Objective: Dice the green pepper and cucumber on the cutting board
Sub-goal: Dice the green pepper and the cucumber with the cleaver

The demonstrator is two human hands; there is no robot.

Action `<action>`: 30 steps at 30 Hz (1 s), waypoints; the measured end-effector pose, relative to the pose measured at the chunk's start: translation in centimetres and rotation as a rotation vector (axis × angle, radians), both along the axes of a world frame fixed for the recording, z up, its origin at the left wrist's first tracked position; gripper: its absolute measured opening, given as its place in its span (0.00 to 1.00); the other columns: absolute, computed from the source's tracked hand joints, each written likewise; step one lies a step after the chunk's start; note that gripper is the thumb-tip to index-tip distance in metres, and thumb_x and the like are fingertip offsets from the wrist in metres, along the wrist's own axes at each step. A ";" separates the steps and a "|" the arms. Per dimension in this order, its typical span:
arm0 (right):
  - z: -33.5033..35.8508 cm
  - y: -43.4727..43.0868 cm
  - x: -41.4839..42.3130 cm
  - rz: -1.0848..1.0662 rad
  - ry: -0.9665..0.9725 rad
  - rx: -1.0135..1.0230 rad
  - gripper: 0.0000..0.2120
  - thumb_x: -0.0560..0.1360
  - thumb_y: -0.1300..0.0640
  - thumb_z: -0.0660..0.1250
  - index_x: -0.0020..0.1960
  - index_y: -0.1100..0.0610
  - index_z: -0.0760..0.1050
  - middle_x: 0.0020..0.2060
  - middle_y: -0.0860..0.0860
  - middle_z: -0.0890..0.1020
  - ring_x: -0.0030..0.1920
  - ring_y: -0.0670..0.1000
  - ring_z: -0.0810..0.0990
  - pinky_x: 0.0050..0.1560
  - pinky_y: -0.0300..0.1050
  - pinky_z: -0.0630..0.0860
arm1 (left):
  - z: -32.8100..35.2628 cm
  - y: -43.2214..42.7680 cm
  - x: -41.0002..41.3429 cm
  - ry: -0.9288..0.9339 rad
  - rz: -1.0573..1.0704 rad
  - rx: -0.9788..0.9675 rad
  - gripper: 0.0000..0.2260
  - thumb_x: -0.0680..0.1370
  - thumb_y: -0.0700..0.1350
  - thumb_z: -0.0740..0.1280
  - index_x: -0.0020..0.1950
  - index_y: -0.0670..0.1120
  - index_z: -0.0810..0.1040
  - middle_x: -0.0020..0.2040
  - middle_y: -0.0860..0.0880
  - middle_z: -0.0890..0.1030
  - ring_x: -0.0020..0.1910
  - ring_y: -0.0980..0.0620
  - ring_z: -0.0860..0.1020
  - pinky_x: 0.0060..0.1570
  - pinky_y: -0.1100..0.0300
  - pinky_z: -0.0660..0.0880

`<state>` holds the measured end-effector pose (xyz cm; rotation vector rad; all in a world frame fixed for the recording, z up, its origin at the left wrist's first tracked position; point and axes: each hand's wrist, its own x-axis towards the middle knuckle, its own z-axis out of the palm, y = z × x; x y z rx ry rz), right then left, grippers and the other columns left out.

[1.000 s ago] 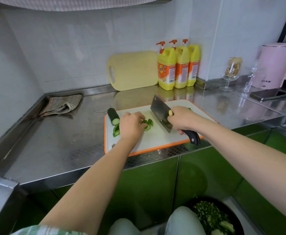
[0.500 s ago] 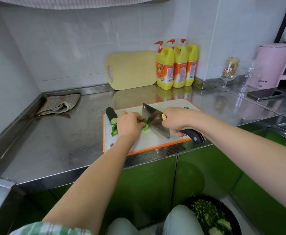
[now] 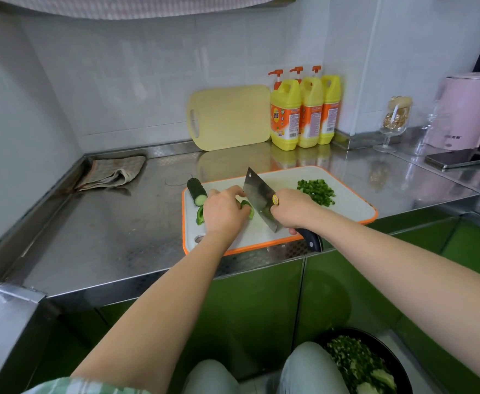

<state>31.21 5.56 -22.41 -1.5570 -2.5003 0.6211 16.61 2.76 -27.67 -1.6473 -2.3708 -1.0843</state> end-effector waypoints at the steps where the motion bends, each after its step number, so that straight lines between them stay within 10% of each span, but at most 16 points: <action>1: 0.1 0.0 0.2 -0.003 0.022 0.006 0.07 0.78 0.61 0.54 0.41 0.58 0.66 0.33 0.55 0.75 0.22 0.52 0.77 0.24 0.37 0.68 | -0.1 -0.2 0.0 -0.002 0.015 -0.015 0.12 0.73 0.46 0.68 0.55 0.53 0.82 0.41 0.48 0.83 0.54 0.46 0.72 0.44 0.55 0.72; 12: 1.5 -2.7 1.5 0.089 -0.001 -0.012 0.09 0.78 0.62 0.54 0.38 0.60 0.65 0.30 0.59 0.78 0.23 0.53 0.75 0.29 0.40 0.70 | -1.4 -1.7 0.9 -0.043 0.132 -0.002 0.14 0.72 0.58 0.68 0.52 0.53 0.83 0.43 0.50 0.84 0.54 0.44 0.73 0.52 0.53 0.70; 30: 1.6 -2.9 0.3 0.074 -0.097 -0.063 0.10 0.76 0.65 0.55 0.50 0.68 0.73 0.31 0.62 0.79 0.26 0.57 0.76 0.25 0.38 0.69 | -2.1 -2.2 0.4 -0.157 -0.032 0.095 0.13 0.76 0.46 0.70 0.59 0.47 0.82 0.48 0.47 0.84 0.57 0.45 0.70 0.53 0.56 0.70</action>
